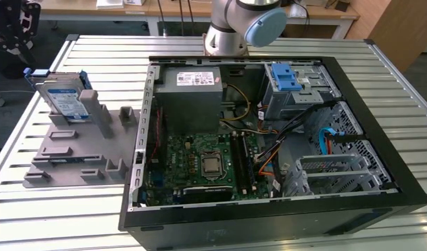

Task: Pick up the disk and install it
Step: 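Pick up the disk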

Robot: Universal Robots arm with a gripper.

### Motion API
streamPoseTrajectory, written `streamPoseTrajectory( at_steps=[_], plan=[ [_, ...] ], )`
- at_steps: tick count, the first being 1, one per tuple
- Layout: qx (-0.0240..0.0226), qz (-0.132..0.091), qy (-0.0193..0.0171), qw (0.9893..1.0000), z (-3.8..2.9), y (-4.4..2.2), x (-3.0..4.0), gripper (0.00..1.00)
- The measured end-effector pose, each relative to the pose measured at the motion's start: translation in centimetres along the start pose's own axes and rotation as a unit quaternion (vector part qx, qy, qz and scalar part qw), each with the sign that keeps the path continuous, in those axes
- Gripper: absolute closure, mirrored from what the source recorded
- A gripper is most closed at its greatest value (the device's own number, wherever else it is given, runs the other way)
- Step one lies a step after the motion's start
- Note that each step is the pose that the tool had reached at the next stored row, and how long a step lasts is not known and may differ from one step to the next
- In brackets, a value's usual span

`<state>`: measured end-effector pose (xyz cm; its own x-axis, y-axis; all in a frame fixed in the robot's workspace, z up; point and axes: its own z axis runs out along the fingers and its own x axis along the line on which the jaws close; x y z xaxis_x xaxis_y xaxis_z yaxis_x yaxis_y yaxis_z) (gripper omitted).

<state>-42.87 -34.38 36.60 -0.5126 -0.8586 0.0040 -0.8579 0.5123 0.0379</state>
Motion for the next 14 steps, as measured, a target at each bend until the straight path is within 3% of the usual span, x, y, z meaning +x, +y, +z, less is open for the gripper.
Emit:
streamPoseTrajectory(
  at_steps=[4,9,11,14],
  plan=[
    [0.0002,-0.032,0.0012,0.9995,0.04,0.00,0.00,0.89],
    [0.0020,-0.065,0.0016,0.9979,0.06,-0.01,-0.01,0.89],
    [0.0032,-0.078,0.0014,0.9970,0.09,-0.01,-0.01,0.89],
    [0.0034,-0.103,0.0022,0.9947,0.10,0.00,0.00,0.89]
  ],
)
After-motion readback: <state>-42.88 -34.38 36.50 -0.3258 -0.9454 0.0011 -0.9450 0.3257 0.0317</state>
